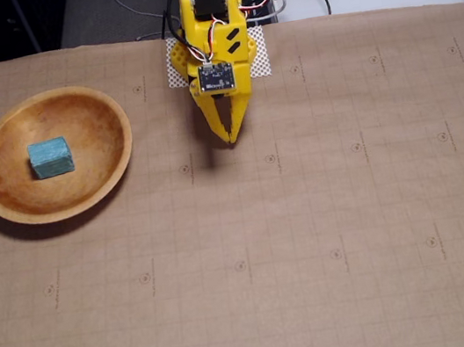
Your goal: Grasp a blue block and put it in the bowl.
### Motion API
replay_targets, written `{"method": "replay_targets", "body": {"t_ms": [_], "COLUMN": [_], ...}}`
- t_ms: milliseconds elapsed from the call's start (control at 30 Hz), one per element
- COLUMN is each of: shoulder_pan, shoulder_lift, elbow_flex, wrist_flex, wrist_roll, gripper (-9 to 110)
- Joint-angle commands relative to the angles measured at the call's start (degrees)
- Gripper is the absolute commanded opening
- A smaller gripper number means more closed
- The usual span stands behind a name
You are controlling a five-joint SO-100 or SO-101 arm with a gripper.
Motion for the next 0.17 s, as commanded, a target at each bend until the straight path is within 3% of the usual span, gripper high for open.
{"method": "replay_targets", "body": {"t_ms": [0,133], "shoulder_pan": [0.3,0.3], "shoulder_lift": [0.0,0.0], "elbow_flex": [-1.1,-1.1], "wrist_flex": [0.1,0.1], "wrist_roll": [-0.7,-0.7], "gripper": [-3,-3]}}
